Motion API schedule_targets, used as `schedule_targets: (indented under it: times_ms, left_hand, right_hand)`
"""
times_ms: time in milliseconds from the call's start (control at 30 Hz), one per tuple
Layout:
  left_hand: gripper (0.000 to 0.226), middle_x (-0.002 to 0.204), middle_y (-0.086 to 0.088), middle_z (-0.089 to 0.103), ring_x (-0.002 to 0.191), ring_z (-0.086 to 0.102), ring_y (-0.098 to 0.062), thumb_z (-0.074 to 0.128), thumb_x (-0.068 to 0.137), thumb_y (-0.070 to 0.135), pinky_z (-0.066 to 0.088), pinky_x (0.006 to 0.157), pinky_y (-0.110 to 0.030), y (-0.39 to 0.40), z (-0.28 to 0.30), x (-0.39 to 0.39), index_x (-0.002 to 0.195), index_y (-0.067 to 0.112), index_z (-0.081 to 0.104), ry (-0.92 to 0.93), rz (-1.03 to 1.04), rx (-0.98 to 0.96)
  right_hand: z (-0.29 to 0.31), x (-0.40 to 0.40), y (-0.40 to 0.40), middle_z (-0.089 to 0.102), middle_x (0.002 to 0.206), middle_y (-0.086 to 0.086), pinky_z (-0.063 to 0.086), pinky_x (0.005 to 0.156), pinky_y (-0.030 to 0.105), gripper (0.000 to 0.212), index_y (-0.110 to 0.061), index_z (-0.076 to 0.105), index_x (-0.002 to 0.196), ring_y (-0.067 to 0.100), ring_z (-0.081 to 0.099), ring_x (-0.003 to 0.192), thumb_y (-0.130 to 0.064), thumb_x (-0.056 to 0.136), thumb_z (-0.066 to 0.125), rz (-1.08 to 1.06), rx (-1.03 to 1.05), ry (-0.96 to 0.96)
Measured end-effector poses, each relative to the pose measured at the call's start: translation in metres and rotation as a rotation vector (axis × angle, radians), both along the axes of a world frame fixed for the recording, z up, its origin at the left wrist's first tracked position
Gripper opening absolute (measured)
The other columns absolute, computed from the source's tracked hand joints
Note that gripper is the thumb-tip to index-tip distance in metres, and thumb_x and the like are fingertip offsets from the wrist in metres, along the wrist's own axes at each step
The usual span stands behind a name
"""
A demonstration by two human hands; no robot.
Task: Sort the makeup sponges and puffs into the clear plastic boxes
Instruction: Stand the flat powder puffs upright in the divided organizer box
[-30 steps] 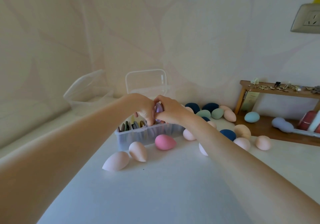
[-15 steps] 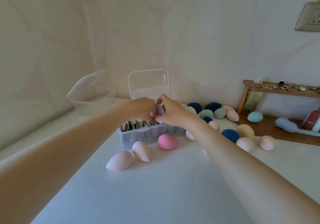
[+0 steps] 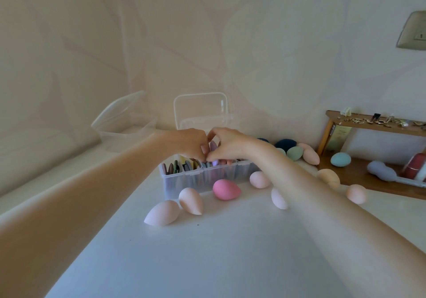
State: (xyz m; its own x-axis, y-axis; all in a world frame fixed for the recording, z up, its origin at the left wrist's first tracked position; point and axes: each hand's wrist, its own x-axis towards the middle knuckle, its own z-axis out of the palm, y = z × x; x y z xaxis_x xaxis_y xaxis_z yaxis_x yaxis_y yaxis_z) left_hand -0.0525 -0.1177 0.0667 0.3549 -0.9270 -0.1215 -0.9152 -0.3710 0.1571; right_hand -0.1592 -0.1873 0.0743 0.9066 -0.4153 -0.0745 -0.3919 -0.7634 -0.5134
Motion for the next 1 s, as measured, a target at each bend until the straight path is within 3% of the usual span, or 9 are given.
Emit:
schedule_targets:
  times_ms: [67,133,200,333,500,700,833,900,1000]
  left_hand:
    - [0.028,0.087,-0.003,0.060,0.082,0.053,-0.018,0.058,0.086,0.018,0.043,0.069,-0.023,-0.001,-0.001,-0.001,0.110,0.010,0.069,0.002,0.015,-0.004]
    - [0.026,0.082,-0.003,0.059,0.079,0.053,-0.020,0.057,0.085,0.019,0.043,0.072,-0.027,-0.001,-0.002,-0.001,0.105,0.008,0.070,-0.010,0.029,-0.003]
    - [0.025,0.077,-0.005,0.060,0.076,0.053,-0.021,0.057,0.083,0.019,0.042,0.068,-0.028,0.000,-0.003,0.000,0.101,0.005,0.069,-0.031,0.036,-0.002]
    - [0.027,0.101,-0.015,0.071,0.080,0.058,-0.021,0.059,0.081,0.019,0.048,0.076,-0.032,0.002,-0.006,0.005,0.102,0.004,0.070,-0.004,0.023,-0.046]
    - [0.025,0.107,-0.004,0.073,0.102,0.065,-0.020,0.059,0.084,0.013,0.051,0.093,-0.034,0.011,-0.007,0.005,0.104,0.014,0.073,0.067,-0.023,-0.116]
    - [0.037,0.086,-0.013,0.069,0.077,0.055,-0.020,0.055,0.070,0.030,0.049,0.078,-0.035,0.015,-0.009,0.008,0.091,0.005,0.073,0.086,0.005,-0.131]
    - [0.030,0.089,-0.013,0.071,0.081,0.060,-0.024,0.060,0.073,0.027,0.051,0.082,-0.037,0.016,-0.009,0.010,0.092,0.009,0.074,0.101,0.012,-0.135]
    - [0.021,0.096,-0.012,0.073,0.094,0.066,-0.030,0.062,0.078,0.019,0.051,0.085,-0.038,0.016,-0.008,0.008,0.093,0.014,0.075,0.095,0.013,-0.141]
    - [0.021,0.101,-0.009,0.073,0.099,0.066,-0.028,0.061,0.081,0.014,0.052,0.088,-0.038,0.015,-0.008,0.006,0.098,0.016,0.074,0.078,0.008,-0.143]
  right_hand:
    - [0.005,-0.003,-0.005,0.071,0.075,0.012,0.047,0.055,0.020,0.012,-0.005,0.064,0.092,0.016,0.057,0.057,-0.013,0.085,0.060,-0.026,0.003,-0.036]
    - [0.005,-0.002,-0.005,0.069,0.066,0.010,0.044,0.054,0.015,0.025,-0.005,0.069,0.068,0.013,0.053,0.053,-0.017,0.087,0.057,-0.045,-0.102,-0.061]
    - [0.001,0.001,0.000,0.063,0.061,0.007,0.044,0.054,0.020,0.031,-0.007,0.062,0.059,0.013,0.049,0.049,-0.022,0.086,0.059,-0.072,-0.141,-0.066]
    - [0.000,0.008,0.006,0.055,0.055,0.002,0.039,0.052,0.024,0.033,-0.005,0.055,0.057,0.013,0.044,0.046,-0.019,0.087,0.057,-0.073,-0.166,0.020]
    - [-0.004,0.013,0.006,0.052,0.060,0.000,0.033,0.046,0.023,0.026,-0.010,0.050,0.057,0.013,0.044,0.050,-0.006,0.083,0.056,-0.091,-0.211,0.136]
    - [-0.012,0.016,0.006,0.033,0.067,0.005,0.027,0.046,0.024,0.032,-0.010,0.041,0.059,0.023,0.045,0.064,-0.009,0.088,0.053,-0.063,-0.299,0.084]
    - [-0.002,0.006,0.001,0.047,0.060,0.003,0.033,0.050,0.022,0.022,-0.010,0.059,0.063,0.013,0.041,0.053,-0.014,0.084,0.058,-0.027,-0.108,0.110]
    - [0.001,0.002,-0.001,0.053,0.059,0.002,0.038,0.052,0.020,0.021,-0.010,0.064,0.065,0.012,0.047,0.052,-0.017,0.084,0.060,-0.043,-0.050,0.065]
    - [-0.001,0.002,0.001,0.057,0.060,0.003,0.041,0.052,0.020,0.023,-0.010,0.059,0.062,0.015,0.052,0.054,-0.014,0.084,0.061,-0.072,-0.076,-0.029]
